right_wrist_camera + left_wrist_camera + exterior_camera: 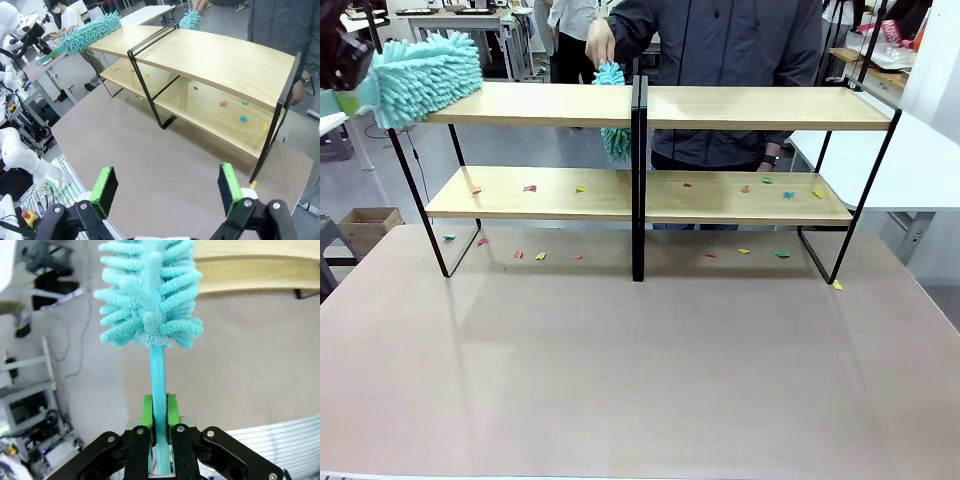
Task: Clean the shelves.
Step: Clean a randomly selected level of the Shelf with the Duster.
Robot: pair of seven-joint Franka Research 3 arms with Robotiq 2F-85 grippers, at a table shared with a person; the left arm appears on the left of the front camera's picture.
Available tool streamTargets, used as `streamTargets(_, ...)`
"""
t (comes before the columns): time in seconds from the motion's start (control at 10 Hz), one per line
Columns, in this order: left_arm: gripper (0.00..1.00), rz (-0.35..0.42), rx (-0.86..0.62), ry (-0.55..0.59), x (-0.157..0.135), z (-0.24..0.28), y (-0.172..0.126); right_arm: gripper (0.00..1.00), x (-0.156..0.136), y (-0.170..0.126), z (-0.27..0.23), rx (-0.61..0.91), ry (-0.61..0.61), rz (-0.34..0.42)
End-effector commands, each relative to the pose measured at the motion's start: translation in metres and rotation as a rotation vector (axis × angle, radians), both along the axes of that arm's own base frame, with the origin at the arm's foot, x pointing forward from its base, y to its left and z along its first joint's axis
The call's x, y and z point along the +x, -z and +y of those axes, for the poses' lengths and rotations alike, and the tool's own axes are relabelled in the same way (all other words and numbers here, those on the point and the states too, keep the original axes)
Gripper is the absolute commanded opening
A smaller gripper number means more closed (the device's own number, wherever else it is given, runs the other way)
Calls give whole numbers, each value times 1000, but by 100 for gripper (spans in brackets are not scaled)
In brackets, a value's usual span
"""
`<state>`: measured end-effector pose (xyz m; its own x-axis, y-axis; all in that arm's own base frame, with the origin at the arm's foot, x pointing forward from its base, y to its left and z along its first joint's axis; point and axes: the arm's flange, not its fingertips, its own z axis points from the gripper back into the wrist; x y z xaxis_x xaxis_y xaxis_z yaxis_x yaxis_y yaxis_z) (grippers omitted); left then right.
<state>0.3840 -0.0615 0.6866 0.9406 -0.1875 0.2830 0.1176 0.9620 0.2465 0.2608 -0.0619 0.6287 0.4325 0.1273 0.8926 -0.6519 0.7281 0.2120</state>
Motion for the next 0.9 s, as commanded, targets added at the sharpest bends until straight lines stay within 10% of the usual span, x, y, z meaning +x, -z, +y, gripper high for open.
streamTargets(0.0, 13, 36, 195, -120, 0, -9, 1, 100, 0, 1, 0, 1, -1, 2)
streamTargets(0.4, 13, -219, 135, -101, -3, -22, -34, 100, 0, 1, 0, 1, -1, 2)
streamTargets(0.8, 13, -200, -8, -120, -4, 0, -48, 100, 0, 1, 0, 1, -1, 2)
